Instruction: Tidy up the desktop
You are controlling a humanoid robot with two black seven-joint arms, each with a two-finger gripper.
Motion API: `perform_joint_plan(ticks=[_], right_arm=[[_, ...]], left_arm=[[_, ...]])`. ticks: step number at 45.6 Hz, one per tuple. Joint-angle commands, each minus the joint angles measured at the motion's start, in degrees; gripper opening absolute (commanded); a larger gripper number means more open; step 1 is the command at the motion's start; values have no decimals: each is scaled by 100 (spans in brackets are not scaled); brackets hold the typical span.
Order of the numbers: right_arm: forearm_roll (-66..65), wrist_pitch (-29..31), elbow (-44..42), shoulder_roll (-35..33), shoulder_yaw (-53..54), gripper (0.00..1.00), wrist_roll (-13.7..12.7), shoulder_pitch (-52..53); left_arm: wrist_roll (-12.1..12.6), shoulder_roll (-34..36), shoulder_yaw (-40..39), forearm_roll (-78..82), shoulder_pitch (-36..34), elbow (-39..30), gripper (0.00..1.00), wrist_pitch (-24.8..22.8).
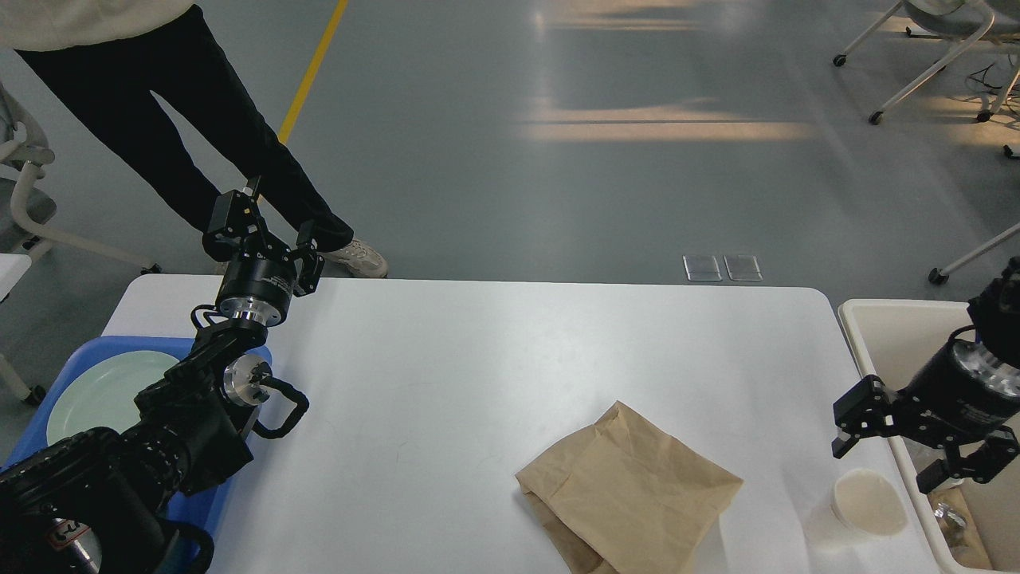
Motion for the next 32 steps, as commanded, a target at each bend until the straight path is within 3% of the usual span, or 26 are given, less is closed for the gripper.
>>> perform_joint_plan(ticks=[1, 32], right_arm=[[96, 0, -3, 9, 260, 100, 0, -142], [439, 0, -336, 97, 585, 100, 0, -801]], left_arm=[[0, 0, 0, 0, 6, 0, 97, 0], [0, 0, 0, 0, -2, 0, 97, 0]])
